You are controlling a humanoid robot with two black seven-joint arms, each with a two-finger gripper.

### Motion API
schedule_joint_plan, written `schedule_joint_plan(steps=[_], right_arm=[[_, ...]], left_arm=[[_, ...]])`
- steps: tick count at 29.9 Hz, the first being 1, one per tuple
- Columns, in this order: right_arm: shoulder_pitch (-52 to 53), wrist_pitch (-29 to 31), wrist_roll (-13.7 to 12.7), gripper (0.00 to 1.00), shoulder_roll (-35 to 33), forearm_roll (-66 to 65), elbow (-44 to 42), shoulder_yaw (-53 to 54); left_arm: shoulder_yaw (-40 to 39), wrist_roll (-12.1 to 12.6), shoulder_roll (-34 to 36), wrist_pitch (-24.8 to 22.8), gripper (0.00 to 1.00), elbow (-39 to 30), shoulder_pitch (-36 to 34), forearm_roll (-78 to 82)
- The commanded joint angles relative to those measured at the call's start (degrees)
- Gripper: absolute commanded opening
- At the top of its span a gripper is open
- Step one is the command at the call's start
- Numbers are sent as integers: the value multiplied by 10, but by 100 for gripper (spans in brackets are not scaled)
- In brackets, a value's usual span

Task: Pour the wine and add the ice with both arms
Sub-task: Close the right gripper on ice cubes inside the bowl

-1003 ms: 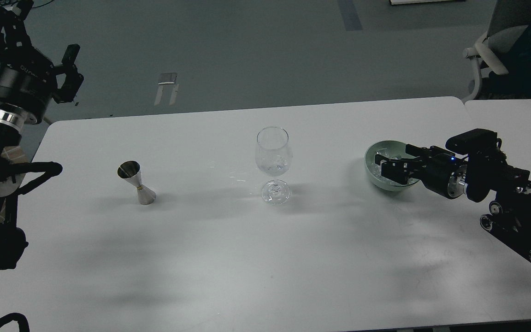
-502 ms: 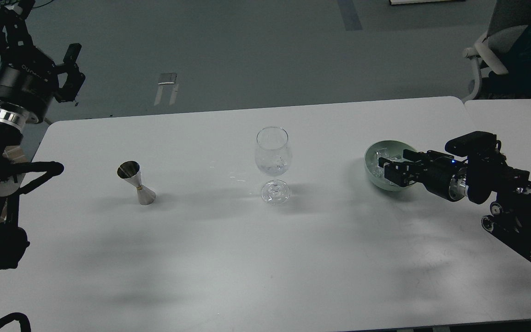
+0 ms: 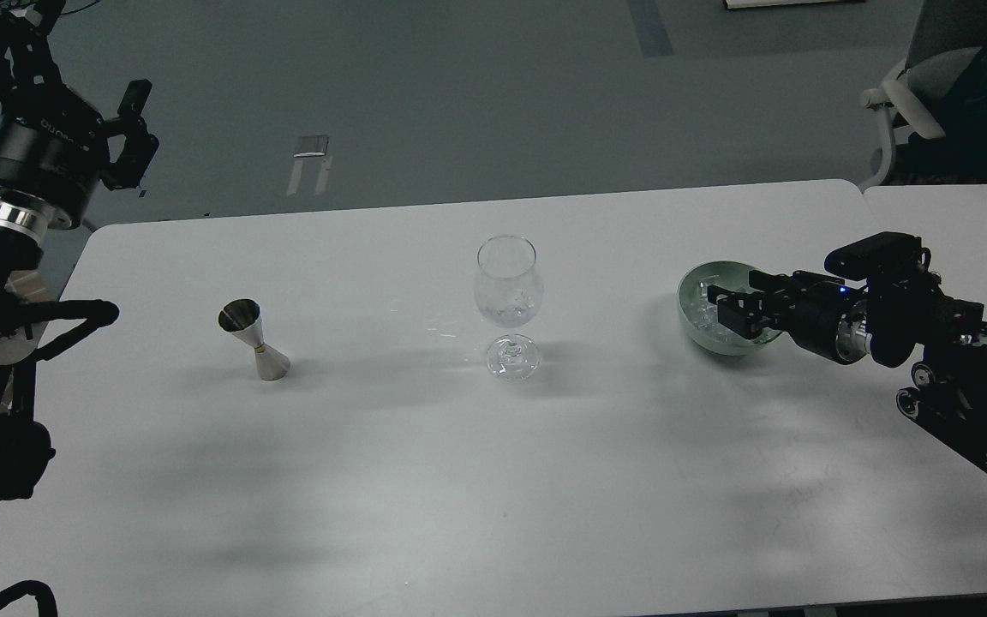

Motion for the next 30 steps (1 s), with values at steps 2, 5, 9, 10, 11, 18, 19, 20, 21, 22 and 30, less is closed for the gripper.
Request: schedule_joint_plan(steps=[2, 5, 9, 10, 11, 18, 19, 20, 21, 22, 30], right_arm=[[0, 7, 2, 67, -1, 0, 1, 0], [0, 10, 2, 67, -2, 0, 1, 0], [2, 18, 3, 67, -1, 0, 0, 0], [3, 18, 2, 67, -1, 0, 0, 0], [4, 18, 3, 66, -1, 0, -1, 0], [18, 18, 3, 60, 2, 0, -9, -18], [18, 18, 3, 60, 2, 0, -9, -18], [18, 18, 2, 60, 2, 0, -9, -19], [18, 18, 3, 60, 2, 0, -9, -20], [18, 18, 3, 60, 2, 0, -9, -20], [18, 18, 3, 56, 2, 0, -9, -29]], left_arm=[[0, 1, 0, 0, 98, 0, 0, 0], [0, 1, 0, 1, 98, 0, 0, 0], [0, 0, 0, 1, 98, 0, -1, 0], [0, 0, 0, 1, 98, -1, -1, 0], [0, 0, 0, 1, 98, 0, -1, 0], [0, 0, 0, 1, 98, 0, -2, 0], [0, 0, 0, 1, 98, 0, -3, 0], [0, 0, 0, 1, 98, 0, -4, 0], [0, 0, 0, 1, 98, 0, -5, 0], [0, 0, 0, 1, 98, 0, -5, 0], [0, 0, 0, 1, 98, 0, -9, 0]])
